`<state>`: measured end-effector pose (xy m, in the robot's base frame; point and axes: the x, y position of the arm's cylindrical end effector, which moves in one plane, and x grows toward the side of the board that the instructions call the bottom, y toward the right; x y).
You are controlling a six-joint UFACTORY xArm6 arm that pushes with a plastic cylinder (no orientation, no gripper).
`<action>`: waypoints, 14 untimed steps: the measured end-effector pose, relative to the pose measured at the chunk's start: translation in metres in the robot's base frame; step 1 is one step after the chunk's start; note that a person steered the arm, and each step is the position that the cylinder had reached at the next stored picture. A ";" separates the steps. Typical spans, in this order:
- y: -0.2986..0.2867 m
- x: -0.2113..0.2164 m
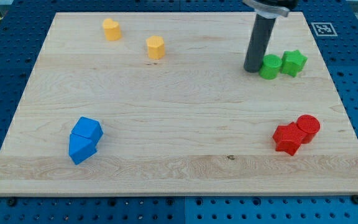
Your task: Move the yellow hexagon towards the bottom center
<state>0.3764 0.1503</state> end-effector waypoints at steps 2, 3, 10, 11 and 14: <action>-0.001 0.000; -0.002 0.000; -0.146 -0.036; -0.147 -0.073; -0.219 -0.065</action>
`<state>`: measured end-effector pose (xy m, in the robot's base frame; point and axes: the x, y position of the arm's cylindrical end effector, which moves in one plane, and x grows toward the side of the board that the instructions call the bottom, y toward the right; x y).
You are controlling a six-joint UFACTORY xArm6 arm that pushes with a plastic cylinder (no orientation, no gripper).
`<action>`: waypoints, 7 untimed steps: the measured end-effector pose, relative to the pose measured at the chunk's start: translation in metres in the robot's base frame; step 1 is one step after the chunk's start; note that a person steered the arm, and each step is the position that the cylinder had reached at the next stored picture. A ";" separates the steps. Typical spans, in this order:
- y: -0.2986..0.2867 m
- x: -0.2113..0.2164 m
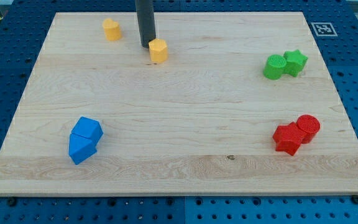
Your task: Move the yellow hexagon towards the bottom center
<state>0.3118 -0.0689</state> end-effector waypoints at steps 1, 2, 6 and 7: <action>0.013 0.023; 0.020 0.020; 0.032 0.072; 0.001 0.082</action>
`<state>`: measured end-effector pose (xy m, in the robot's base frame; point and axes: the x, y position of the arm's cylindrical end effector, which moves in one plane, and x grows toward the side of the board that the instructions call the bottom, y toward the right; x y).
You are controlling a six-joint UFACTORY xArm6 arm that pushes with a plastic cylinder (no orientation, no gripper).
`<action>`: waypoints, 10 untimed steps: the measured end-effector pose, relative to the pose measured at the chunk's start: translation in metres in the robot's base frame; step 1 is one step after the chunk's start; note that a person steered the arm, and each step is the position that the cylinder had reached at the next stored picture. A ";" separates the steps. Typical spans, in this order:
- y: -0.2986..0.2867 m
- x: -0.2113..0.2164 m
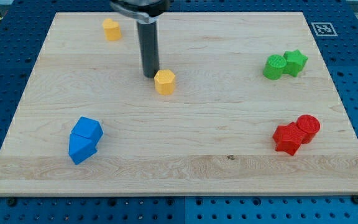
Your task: Move the yellow hexagon towards the bottom center
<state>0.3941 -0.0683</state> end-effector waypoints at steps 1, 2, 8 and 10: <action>0.012 0.009; 0.027 -0.005; 0.068 0.117; 0.006 0.096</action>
